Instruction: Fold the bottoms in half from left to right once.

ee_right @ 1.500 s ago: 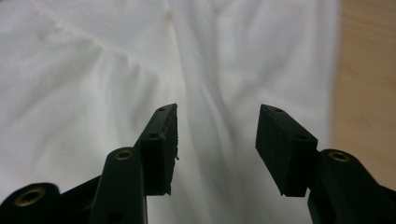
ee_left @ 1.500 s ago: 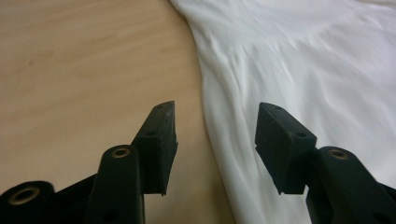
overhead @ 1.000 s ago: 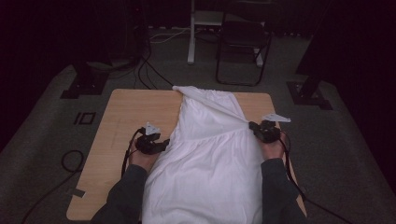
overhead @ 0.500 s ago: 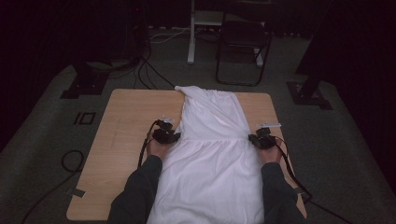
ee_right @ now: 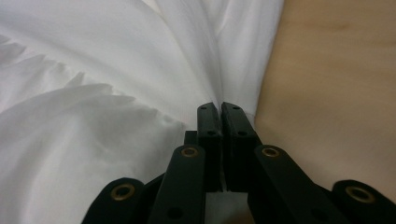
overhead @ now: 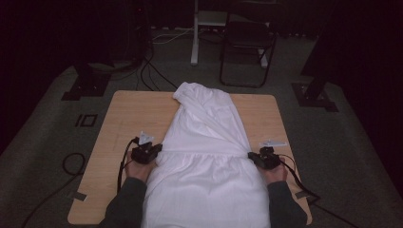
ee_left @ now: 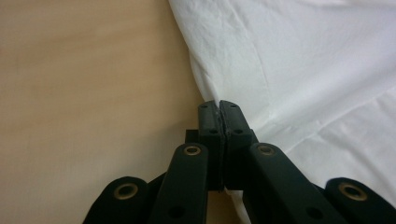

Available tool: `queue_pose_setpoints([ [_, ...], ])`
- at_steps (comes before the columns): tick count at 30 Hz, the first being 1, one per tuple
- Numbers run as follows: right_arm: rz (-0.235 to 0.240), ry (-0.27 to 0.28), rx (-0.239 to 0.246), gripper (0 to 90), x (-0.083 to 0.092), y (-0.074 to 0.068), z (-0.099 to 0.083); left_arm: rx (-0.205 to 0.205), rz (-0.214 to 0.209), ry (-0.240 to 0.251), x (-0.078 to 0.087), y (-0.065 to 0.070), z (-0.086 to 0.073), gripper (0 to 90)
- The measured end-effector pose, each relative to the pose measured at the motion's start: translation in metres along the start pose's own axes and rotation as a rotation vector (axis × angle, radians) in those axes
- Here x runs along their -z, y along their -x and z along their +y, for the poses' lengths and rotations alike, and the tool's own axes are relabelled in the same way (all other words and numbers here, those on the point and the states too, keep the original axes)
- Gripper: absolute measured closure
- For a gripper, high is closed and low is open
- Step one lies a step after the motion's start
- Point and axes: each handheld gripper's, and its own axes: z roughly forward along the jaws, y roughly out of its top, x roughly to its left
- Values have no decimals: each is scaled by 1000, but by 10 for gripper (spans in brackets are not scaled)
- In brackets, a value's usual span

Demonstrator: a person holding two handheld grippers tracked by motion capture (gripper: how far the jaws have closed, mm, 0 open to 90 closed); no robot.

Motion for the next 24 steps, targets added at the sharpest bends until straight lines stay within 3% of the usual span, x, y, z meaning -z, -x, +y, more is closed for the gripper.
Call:
queue_pose_setpoints([
  [5,54,-15,2,866,18,-17,-22,-37,0,-34,21,12,-22,888],
  [7,59,-21,4,858,23,-22,-27,-57,2,-19,24,14,-24,884],
  [9,40,-27,27,763,24,-25,-26,-63,-9,10,24,13,-22,870],
  [10,5,-18,62,680,25,-26,-22,-55,-10,14,23,12,-20,830],
  [12,-20,13,77,566,28,-27,-13,-53,-11,39,22,9,-13,636],
  [14,1,51,82,489,29,-27,5,-41,-22,64,21,6,-4,552],
  [15,9,56,104,472,27,-29,14,-34,-28,69,19,5,1,511],
  [20,25,44,203,428,-1,-48,54,-31,-29,45,3,6,18,472],
  [24,36,7,269,402,-39,-65,72,-47,-40,35,-4,12,22,465],
])
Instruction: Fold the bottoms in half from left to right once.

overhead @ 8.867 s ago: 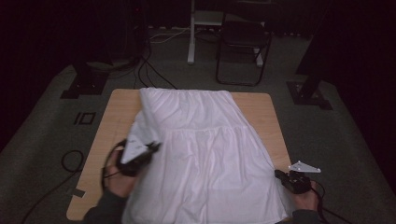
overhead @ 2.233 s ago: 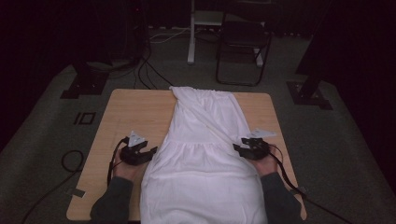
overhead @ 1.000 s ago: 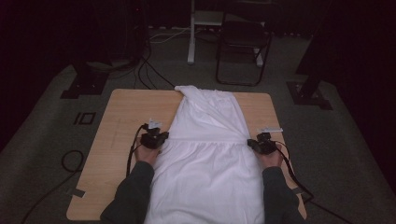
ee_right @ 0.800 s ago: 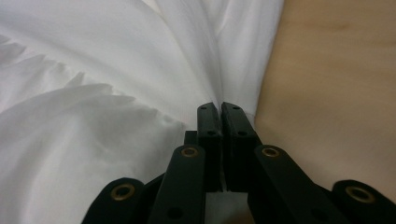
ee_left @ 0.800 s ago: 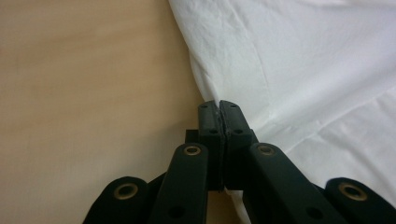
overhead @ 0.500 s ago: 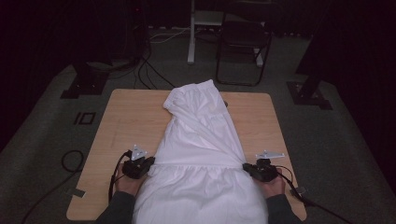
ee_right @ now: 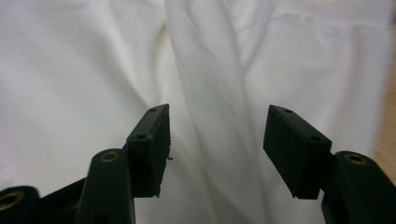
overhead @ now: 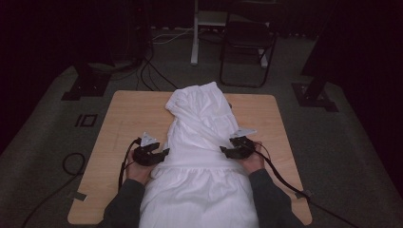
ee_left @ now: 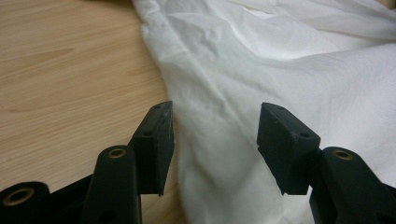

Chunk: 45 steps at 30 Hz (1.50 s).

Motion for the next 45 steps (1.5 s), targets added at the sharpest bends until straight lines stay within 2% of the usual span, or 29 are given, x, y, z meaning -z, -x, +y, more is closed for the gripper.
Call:
queue_pose_setpoints([
  [2,-8,-52,18,441,-18,-1,3,-6,-5,-5,-2,2,0,464],
  [3,-33,-80,41,529,-24,0,4,-11,-4,-8,-2,3,0,464],
  [4,-68,-88,58,663,-25,3,5,-16,-1,-11,-2,3,-1,463],
  [5,-80,-57,30,745,-20,9,7,-19,1,-12,-1,3,-1,463],
  [6,-72,-14,-12,818,-14,15,8,-15,1,-9,0,2,-1,463],
  [7,-76,61,-75,886,-1,25,9,-13,3,-10,0,0,-2,463],
  [10,-149,106,-158,890,16,47,9,3,13,-11,0,-4,1,462],
  [12,-151,89,-204,888,14,58,3,6,14,0,-2,-5,7,456],
  [15,-154,14,-242,888,-6,69,-11,-5,20,0,-11,-3,19,431],
  [19,-147,-30,-266,883,-22,69,-23,5,23,-19,-40,-7,42,408],
  [21,-144,-25,-273,876,-22,69,-23,13,30,-47,-56,-9,46,396],
  [22,-142,-25,-275,873,-22,70,-23,20,33,-76,-67,-10,46,397],
  [23,-140,-27,-274,868,-22,70,-23,17,27,-99,-73,-10,44,411],
  [24,-140,-27,-273,866,-22,70,-24,17,19,-122,-79,-11,40,467],
  [25,-139,-28,-269,867,-21,70,-24,6,17,-134,-81,-11,36,656],
  [26,-140,-29,-269,867,-20,69,-25,17,-6,-112,-78,-12,33,726],
  [27,-138,-28,-267,870,-19,68,-26,20,-3,-107,-75,-12,31,847],
  [28,-138,-29,-266,873,-18,66,-27,-1,4,-108,-70,-10,28,866],
  [31,-128,-32,-225,877,-10,56,-35,-38,1,-113,-54,-4,16,873],
  [35,-88,-40,-192,876,8,39,-50,-28,-18,-110,-29,2,-8,872],
  [39,-25,-56,-172,875,26,21,-66,-57,-38,-127,-6,8,-26,871],
  [41,14,-74,-177,874,34,13,-72,-85,-28,-133,0,14,-29,869],
  [42,25,-92,-176,848,37,10,-73,-94,-25,-128,1,15,-29,867],
  [44,2,-113,-155,704,42,9,-69,-89,-22,-125,-1,15,-29,861],
  [45,-24,-80,-136,628,46,10,-64,-81,-23,-124,-2,14,-28,857],
])
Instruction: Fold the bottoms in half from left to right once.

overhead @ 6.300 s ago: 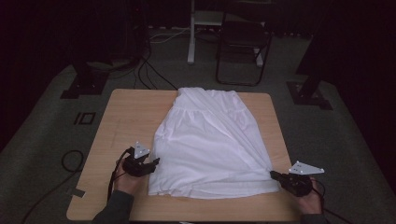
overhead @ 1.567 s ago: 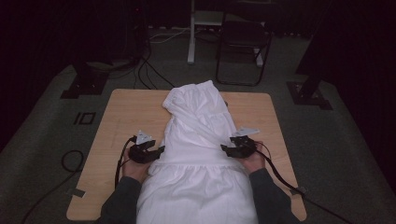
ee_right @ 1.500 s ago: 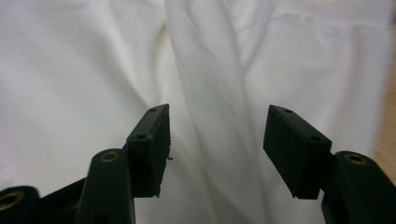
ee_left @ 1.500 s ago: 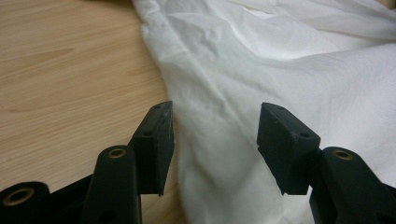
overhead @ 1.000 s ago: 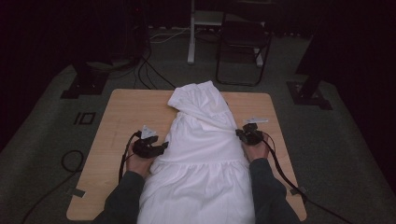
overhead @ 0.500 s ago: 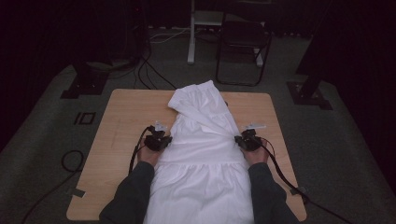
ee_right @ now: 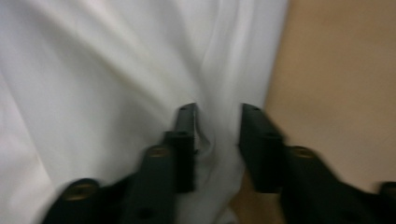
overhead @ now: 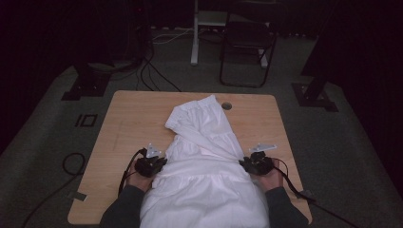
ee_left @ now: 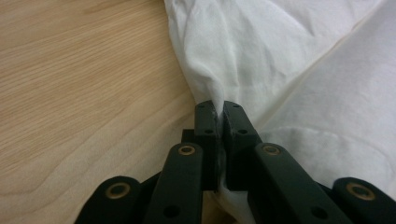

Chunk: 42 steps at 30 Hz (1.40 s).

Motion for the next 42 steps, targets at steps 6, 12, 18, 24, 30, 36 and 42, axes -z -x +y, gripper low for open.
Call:
queue_pose_setpoints([
  [6,50,139,56,537,2,-12,49,19,4,13,-3,-2,1,846],
  [12,98,93,165,435,-36,-41,78,17,10,22,-4,-2,0,839],
  [18,13,2,249,426,-79,-57,89,20,11,25,-4,-2,-1,828],
  [24,-137,186,73,885,-47,-5,98,5,12,19,-3,0,0,852],
  [30,-136,160,-50,871,-53,32,91,1,-1,14,-4,3,1,854],
  [36,-121,52,-107,855,-87,42,78,60,15,57,6,-13,17,639],
  [42,-128,49,-104,852,-87,41,78,28,-36,115,-13,-12,74,536],
])
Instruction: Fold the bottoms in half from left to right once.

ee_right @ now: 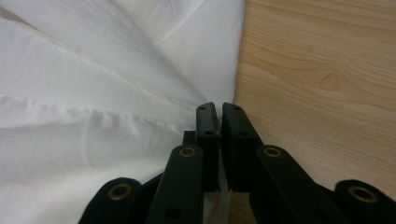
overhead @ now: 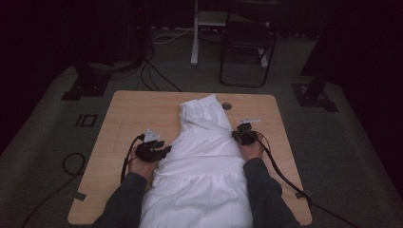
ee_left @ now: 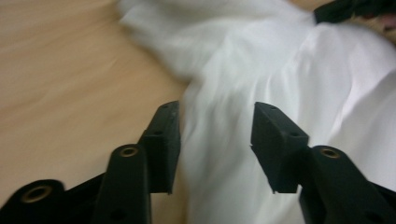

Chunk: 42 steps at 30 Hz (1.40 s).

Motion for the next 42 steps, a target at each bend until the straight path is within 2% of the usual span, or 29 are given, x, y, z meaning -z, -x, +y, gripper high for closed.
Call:
queue_pose_setpoints([
  [1,-2,1,1,851,0,0,0,-5,-6,-5,-8,2,5,496],
  [3,-4,4,4,848,0,-1,-1,-25,-6,-48,-31,6,13,463],
  [4,-5,6,6,847,0,-1,-1,-23,6,-72,-42,7,14,450],
  [5,-5,6,6,847,0,-1,-1,-23,6,-72,-42,7,14,448],
  [6,-5,7,7,847,0,-1,-1,-1,12,-128,-63,6,7,448],
  [7,0,10,7,847,1,-1,-3,5,6,-132,-66,5,4,467],
  [10,9,17,11,848,4,-1,-7,14,-25,-114,-61,4,-5,684],
  [12,18,17,18,848,7,-3,-11,-13,-37,-120,-55,7,-10,750],
  [15,37,16,36,849,16,-9,-20,-29,-47,-116,-42,15,-23,756],
  [17,56,16,51,849,25,-14,-30,-6,-54,-102,-31,21,-34,755],
  [20,89,11,69,851,39,-23,-45,-16,-64,-82,-15,32,-52,752],
  [23,109,-2,85,849,49,-29,-54,-15,-63,-74,-8,36,-58,735],
  [24,108,-12,85,828,53,-32,-57,-21,-62,-72,-7,36,-59,735],
  [25,90,-5,86,751,59,-35,-55,-20,-59,-75,-8,36,-58,726],
  [28,112,95,83,608,71,-36,-41,-29,-47,-81,-10,37,-56,709],
  [30,131,127,108,529,75,-41,-26,-37,-41,-86,-11,37,-54,703],
  [32,182,116,141,461,72,-51,-12,-35,-39,-83,-12,37,-53,697],
  [34,214,110,194,414,64,-66,-1,-34,-37,-82,-13,37,-53,693],
  [36,223,102,258,387,53,-81,6,-35,-36,-82,-13,37,-53,683],
  [39,236,79,308,349,33,-96,14,-33,-36,-83,-13,37,-53,652],
  [40,241,66,312,360,24,-99,17,-30,-37,-80,-13,37,-53,629],
  [41,246,54,310,425,19,-99,18,-33,-40,-83,-13,37,-53,614],
  [42,247,45,331,602,15,-98,20,-32,-43,-82,-13,37,-54,593],
])
